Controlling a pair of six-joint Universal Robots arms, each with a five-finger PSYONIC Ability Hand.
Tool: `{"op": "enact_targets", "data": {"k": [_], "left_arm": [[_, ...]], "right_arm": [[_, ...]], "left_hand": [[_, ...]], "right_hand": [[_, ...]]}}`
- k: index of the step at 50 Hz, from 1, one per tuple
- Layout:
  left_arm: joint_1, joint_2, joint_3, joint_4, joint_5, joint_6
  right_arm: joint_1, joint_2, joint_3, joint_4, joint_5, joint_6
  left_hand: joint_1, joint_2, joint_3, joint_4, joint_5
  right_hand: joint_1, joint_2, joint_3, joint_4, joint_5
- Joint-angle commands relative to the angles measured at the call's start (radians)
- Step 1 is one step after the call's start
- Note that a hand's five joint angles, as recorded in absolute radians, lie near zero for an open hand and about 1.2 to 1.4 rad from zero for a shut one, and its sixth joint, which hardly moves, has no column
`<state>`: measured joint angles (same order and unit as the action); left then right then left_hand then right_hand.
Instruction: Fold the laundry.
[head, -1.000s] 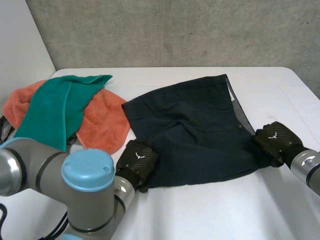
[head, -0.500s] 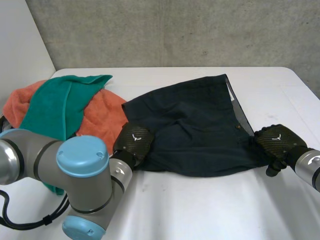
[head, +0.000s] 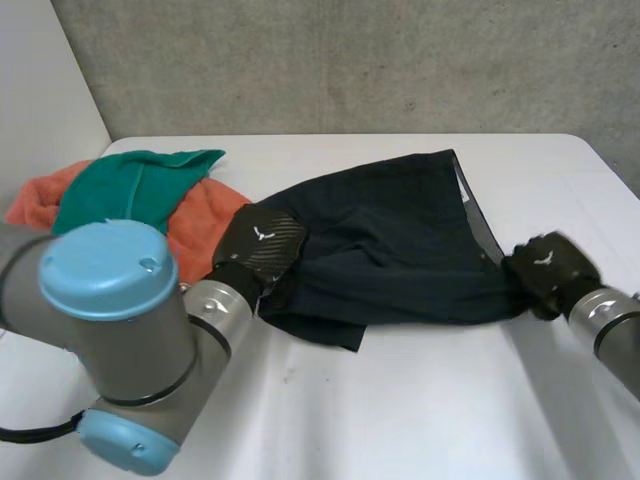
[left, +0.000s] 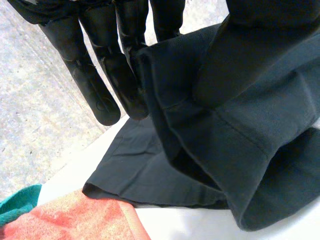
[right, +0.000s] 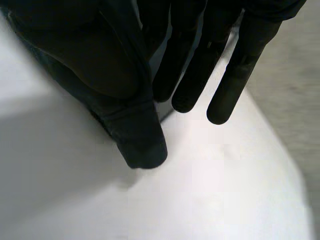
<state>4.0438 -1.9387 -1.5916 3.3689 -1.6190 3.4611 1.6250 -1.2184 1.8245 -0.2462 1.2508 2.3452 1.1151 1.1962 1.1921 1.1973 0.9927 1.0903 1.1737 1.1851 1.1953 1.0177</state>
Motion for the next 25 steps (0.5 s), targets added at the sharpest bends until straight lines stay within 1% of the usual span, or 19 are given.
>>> {"op": "enact_targets", "data": {"k": [1,2,3,5,6,7,10,12,16,18,20,21,24,25], "left_arm": [[-0.008,0.176,0.012,-0.218,0.048,0.006],[-0.006,0.2,0.018,-0.239,0.056,0.006],[-0.005,0.249,0.041,-0.275,0.066,0.007],[-0.002,0.293,0.073,-0.305,0.073,0.007],[0.0,0.311,0.091,-0.319,0.073,0.007],[0.001,0.343,0.129,-0.336,0.073,0.007],[0.003,0.369,0.186,-0.35,0.073,0.006],[0.004,0.37,0.222,-0.355,0.073,0.006],[0.009,0.33,0.243,-0.35,0.073,0.009],[0.012,0.278,0.246,-0.35,0.073,0.01],[0.021,0.192,0.254,-0.347,0.074,0.019],[0.026,0.163,0.259,-0.347,0.074,0.023],[0.049,0.057,0.285,-0.341,0.073,0.045],[0.055,0.031,0.298,-0.336,0.073,0.055]], "right_arm": [[-0.008,-0.268,-0.005,0.186,0.021,-0.03],[-0.013,-0.307,-0.025,0.27,0.019,-0.05],[-0.013,-0.326,-0.04,0.315,0.018,-0.059],[-0.014,-0.381,-0.083,0.399,0.019,-0.069],[-0.014,-0.451,-0.124,0.469,0.015,-0.067],[-0.013,-0.481,-0.145,0.497,0.013,-0.064],[-0.007,-0.567,-0.224,0.579,0.019,-0.041],[-0.007,-0.576,-0.258,0.605,0.019,-0.024],[-0.008,-0.541,-0.31,0.617,0.024,0.029],[-0.004,-0.478,-0.324,0.619,0.032,0.036],[0.004,-0.423,-0.332,0.619,0.035,0.034],[0.016,-0.365,-0.346,0.619,0.039,0.034],[0.052,-0.281,-0.366,0.619,0.055,0.029],[0.074,-0.221,-0.384,0.611,0.073,0.031]], "left_hand": [[0.281,0.2,0.204,0.199,0.229],[0.281,0.2,0.204,0.199,0.229],[0.281,0.2,0.204,0.199,0.229],[0.281,0.2,0.204,0.199,0.229],[0.281,0.2,0.204,0.199,0.229],[0.281,0.2,0.204,0.199,0.229],[0.281,0.2,0.204,0.199,0.229],[0.281,0.2,0.204,0.199,0.229],[0.281,0.2,0.204,0.199,0.229],[0.281,0.2,0.204,0.199,0.229],[0.281,0.2,0.204,0.199,0.229],[0.281,0.2,0.204,0.199,0.229],[0.281,0.2,0.204,0.199,0.229],[0.281,0.2,0.204,0.199,0.229]], "right_hand": [[0.306,0.223,0.211,0.201,0.204],[0.306,0.223,0.211,0.201,0.204],[0.306,0.223,0.211,0.201,0.204],[0.306,0.223,0.211,0.201,0.204],[0.306,0.223,0.211,0.201,0.204],[0.306,0.223,0.211,0.201,0.204],[0.306,0.223,0.211,0.201,0.204],[0.306,0.223,0.211,0.201,0.204],[0.306,0.223,0.211,0.201,0.204],[0.306,0.223,0.211,0.201,0.204],[0.306,0.223,0.211,0.201,0.204],[0.306,0.223,0.211,0.201,0.204],[0.306,0.223,0.211,0.201,0.204],[0.306,0.223,0.211,0.201,0.204]]}}
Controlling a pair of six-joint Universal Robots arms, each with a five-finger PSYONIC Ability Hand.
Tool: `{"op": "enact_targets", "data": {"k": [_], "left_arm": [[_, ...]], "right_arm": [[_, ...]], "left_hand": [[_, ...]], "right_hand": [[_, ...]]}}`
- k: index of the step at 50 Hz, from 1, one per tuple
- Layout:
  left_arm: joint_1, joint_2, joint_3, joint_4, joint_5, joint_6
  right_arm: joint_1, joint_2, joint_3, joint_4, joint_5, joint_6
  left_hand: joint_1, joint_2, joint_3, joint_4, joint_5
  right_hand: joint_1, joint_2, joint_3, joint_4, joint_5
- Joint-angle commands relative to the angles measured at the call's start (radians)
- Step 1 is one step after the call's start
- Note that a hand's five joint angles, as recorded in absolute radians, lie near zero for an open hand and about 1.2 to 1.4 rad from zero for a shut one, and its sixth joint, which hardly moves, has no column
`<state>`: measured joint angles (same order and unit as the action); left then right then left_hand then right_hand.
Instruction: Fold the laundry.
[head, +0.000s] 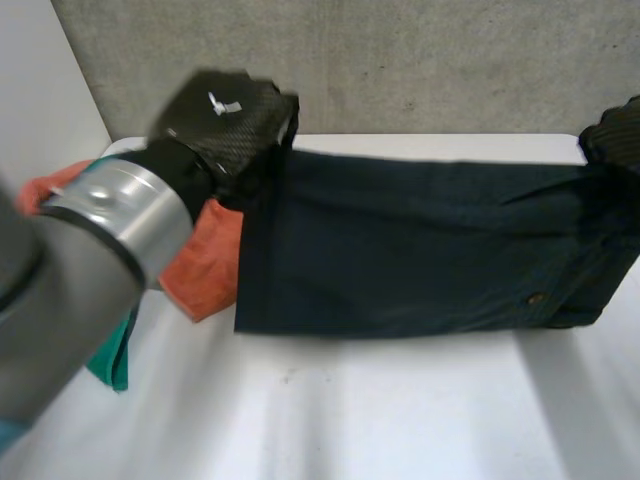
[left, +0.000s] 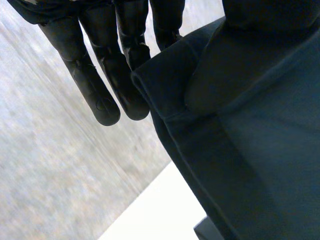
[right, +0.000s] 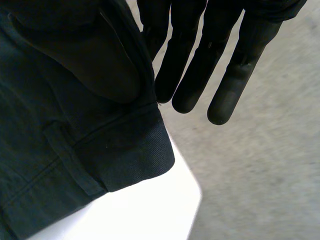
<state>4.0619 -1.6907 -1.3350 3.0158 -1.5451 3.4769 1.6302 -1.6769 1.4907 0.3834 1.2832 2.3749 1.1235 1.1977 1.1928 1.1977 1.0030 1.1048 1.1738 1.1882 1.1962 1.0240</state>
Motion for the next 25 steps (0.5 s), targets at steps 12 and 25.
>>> {"op": "enact_targets", "data": {"k": [12,25], "left_arm": [[0.098,-0.443,0.444,0.518,0.019,0.125],[0.129,-0.342,0.437,0.683,0.062,0.111]], "right_arm": [[0.166,0.467,-0.38,-0.473,0.251,0.084],[0.224,0.43,-0.417,-0.746,0.252,0.175]], "left_hand": [[0.273,0.199,0.203,0.199,0.219],[0.273,0.199,0.203,0.199,0.219]], "right_hand": [[0.291,0.222,0.208,0.2,0.198],[0.291,0.222,0.208,0.2,0.198]]}}
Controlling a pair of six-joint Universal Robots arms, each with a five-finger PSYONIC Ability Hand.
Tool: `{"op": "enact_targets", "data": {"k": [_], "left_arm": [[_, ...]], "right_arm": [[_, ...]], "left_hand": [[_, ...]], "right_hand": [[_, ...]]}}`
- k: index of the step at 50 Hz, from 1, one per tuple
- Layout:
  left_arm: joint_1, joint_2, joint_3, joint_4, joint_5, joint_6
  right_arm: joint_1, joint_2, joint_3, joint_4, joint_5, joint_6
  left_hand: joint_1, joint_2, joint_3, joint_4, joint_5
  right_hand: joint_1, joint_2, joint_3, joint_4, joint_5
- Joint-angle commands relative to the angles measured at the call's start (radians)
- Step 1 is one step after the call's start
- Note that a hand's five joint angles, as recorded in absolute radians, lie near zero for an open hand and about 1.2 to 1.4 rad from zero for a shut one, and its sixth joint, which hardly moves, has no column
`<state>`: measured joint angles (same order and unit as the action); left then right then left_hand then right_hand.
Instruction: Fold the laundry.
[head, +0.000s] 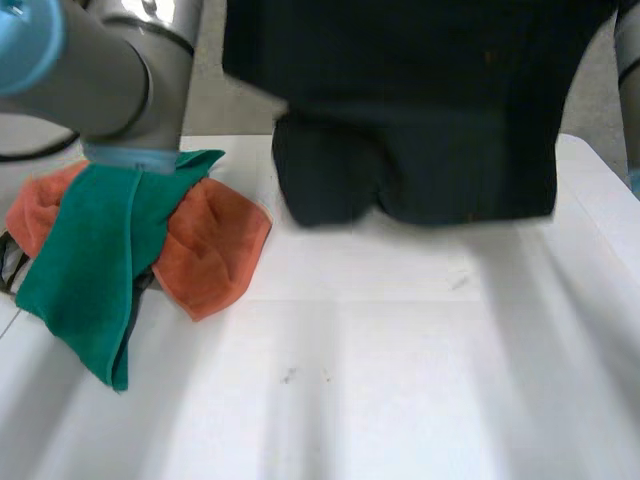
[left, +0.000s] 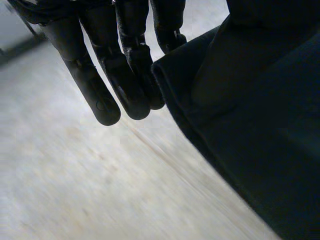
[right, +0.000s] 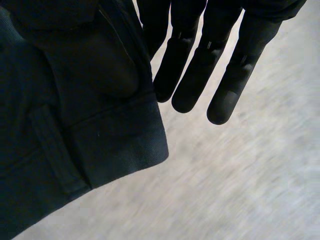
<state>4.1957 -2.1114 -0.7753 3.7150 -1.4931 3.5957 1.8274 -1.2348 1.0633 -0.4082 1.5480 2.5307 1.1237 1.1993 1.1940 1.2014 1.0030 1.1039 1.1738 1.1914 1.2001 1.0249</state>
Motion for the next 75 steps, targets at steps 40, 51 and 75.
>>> {"op": "enact_targets", "data": {"k": [40,51,75], "left_arm": [[-0.339,0.467,-0.957,-1.159,-0.049,-0.014],[-0.205,0.294,-0.771,-0.888,-0.064,0.081],[-0.049,-0.423,-0.139,-0.047,0.024,0.14]], "right_arm": [[-0.008,-0.27,0.771,0.856,-0.072,-0.423],[-0.036,-0.232,0.748,0.724,-0.071,-0.4],[0.013,0.4,0.181,-0.032,0.036,-0.185]], "left_hand": [[0.273,0.197,0.202,0.195,0.219],[0.273,0.197,0.202,0.195,0.219],[-0.894,-0.969,-0.964,-0.971,-0.947]], "right_hand": [[0.292,0.222,0.205,0.196,0.197],[0.292,0.222,0.205,0.196,0.197],[-0.929,-0.999,-1.017,-1.026,-1.025]]}}
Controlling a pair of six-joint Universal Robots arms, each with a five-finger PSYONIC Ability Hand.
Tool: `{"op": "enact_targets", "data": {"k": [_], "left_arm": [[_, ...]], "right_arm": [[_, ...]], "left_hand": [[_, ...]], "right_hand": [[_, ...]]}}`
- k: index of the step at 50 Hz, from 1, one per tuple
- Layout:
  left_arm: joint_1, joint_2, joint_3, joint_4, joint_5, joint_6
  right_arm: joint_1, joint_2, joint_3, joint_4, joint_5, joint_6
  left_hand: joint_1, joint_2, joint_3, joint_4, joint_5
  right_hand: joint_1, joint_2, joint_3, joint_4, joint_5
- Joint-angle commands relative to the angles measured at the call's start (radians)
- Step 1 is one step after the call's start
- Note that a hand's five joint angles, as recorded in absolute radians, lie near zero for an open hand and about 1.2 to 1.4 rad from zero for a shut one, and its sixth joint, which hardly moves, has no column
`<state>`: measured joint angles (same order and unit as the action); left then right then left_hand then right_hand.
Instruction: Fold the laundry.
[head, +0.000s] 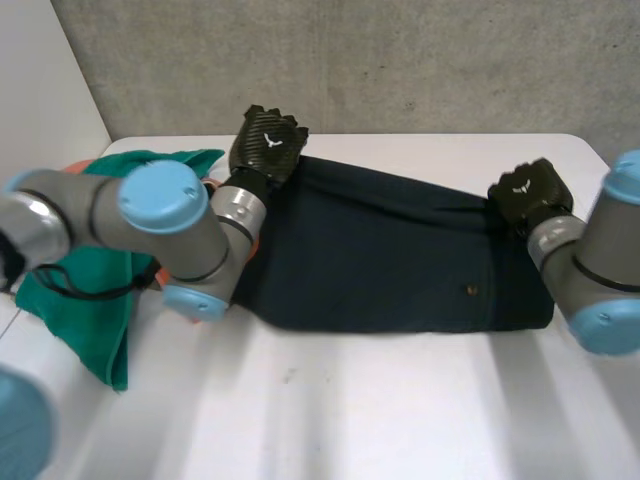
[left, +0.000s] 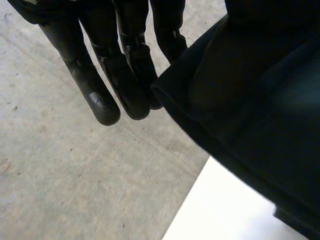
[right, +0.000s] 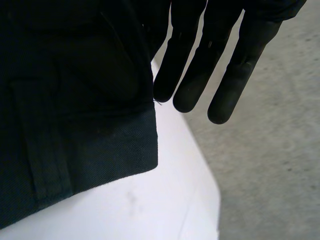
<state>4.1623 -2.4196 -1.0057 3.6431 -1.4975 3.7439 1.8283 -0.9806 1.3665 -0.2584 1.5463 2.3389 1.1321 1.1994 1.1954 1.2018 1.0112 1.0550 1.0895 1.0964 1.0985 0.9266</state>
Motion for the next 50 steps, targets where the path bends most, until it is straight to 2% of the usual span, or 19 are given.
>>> {"op": "enact_targets", "data": {"k": [1,2,3,7,10,11,14,19,25,29,31,32,33,37,40,45,48,50], "left_arm": [[-0.021,-0.113,0.087,0.029,0.029,-0.01],[-0.028,-0.108,0.067,0.04,0.03,-0.015],[-0.033,-0.104,0.056,0.048,0.03,-0.018],[-0.042,-0.015,-0.034,0.086,0.02,-0.029],[-0.034,0.095,-0.148,0.1,0.019,-0.032],[-0.034,0.124,-0.178,0.1,0.017,-0.033],[-0.034,0.191,-0.263,0.088,0.016,-0.042],[-0.036,0.273,-0.399,0.086,0.017,-0.087],[-0.044,0.301,-0.473,0.086,0.017,-0.159],[-0.045,0.301,-0.475,0.086,0.017,-0.176],[-0.045,0.301,-0.475,0.086,0.017,-0.179],[-0.045,0.301,-0.476,0.086,0.016,-0.179],[-0.045,0.301,-0.476,0.086,0.016,-0.179],[-0.047,0.332,-0.479,0.081,0.014,-0.184],[-0.047,0.378,-0.496,0.081,0.008,-0.196],[-0.045,0.445,-0.539,0.08,0.005,-0.236],[-0.042,0.465,-0.56,0.08,0.006,-0.265],[-0.042,0.465,-0.564,0.08,0.005,-0.28]], "right_arm": [[0.013,0.149,-0.124,-0.196,0.041,0.008],[0.013,0.149,-0.122,-0.2,0.043,0.011],[0.014,0.143,-0.116,-0.199,0.046,0.017],[0.008,0.073,-0.054,-0.153,0.045,0.094],[-0.01,-0.039,0.012,-0.03,0.02,0.174],[-0.018,-0.096,0.044,0.057,-0.012,0.207],[-0.032,-0.148,0.091,0.195,-0.079,0.261],[-0.109,-0.159,0.172,0.329,-0.169,0.315],[-0.152,-0.155,0.229,0.271,-0.189,0.315],[-0.15,-0.1,0.243,0.174,-0.178,0.309],[-0.152,-0.058,0.237,0.139,-0.164,0.303],[-0.153,-0.05,0.234,0.131,-0.155,0.3],[-0.155,-0.049,0.233,0.128,-0.143,0.295],[-0.187,-0.107,0.255,0.111,-0.072,0.245],[-0.233,-0.173,0.272,0.11,-0.072,0.182],[-0.313,-0.247,0.28,0.099,-0.072,-0.071],[-0.304,-0.251,0.267,0.084,-0.078,-0.122],[-0.232,-0.253,0.25,0.056,-0.104,-0.13]], "left_hand": [[-0.958,-1.025,-1.021,-1.027,-1.011],[-0.87,-0.937,-0.933,-0.94,-0.924],[-0.958,-1.025,-1.021,-1.027,-1.011],[-0.958,-1.025,-1.021,-1.027,-1.011],[-0.958,-1.025,-1.021,-1.027,-1.011],[-0.958,-1.025,-1.021,-1.027,-1.011],[-0.958,-1.025,-1.021,-1.027,-1.011],[-0.958,-1.025,-1.021,-1.027,-1.011],[-0.958,-1.025,-1.021,-1.027,-1.011],[-0.958,-1.025,-1.021,-1.027,-1.011],[-0.958,-1.025,-1.021,-1.027,-1.011],[-0.958,-1.025,-1.021,-1.027,-1.011],[-0.958,-1.025,-1.021,-1.027,-1.011],[-0.958,-1.025,-1.021,-1.027,-1.011],[-0.958,-1.025,-1.021,-1.027,-1.011],[-0.958,-1.025,-1.021,-1.027,-1.011],[-0.958,-1.025,-1.021,-1.027,-1.011],[-0.958,-1.025,-1.021,-1.027,-1.011]], "right_hand": [[-0.881,-0.915,-0.922,-0.924,-0.927],[-0.881,-0.915,-0.922,-0.924,-0.927],[-0.881,-0.915,-0.922,-0.924,-0.927],[-0.881,-0.915,-0.922,-0.924,-0.927],[-0.881,-0.915,-0.922,-0.924,-0.927],[-0.881,-0.915,-0.922,-0.924,-0.927],[-0.881,-0.915,-0.922,-0.924,-0.927],[-0.803,-0.837,-0.844,-0.846,-0.849],[-0.674,-0.708,-0.715,-0.717,-0.72],[-0.545,-0.579,-0.586,-0.588,-0.591],[-0.121,-0.155,-0.162,-0.164,-0.167],[0.213,0.178,0.171,0.169,0.167],[0.34,0.305,0.299,0.296,0.294],[0.341,0.307,0.3,0.298,0.295],[0.341,0.307,0.3,0.298,0.295],[0.341,0.307,0.3,0.298,0.295],[0.341,0.307,0.3,0.298,0.295],[0.341,0.307,0.3,0.298,0.295]]}}
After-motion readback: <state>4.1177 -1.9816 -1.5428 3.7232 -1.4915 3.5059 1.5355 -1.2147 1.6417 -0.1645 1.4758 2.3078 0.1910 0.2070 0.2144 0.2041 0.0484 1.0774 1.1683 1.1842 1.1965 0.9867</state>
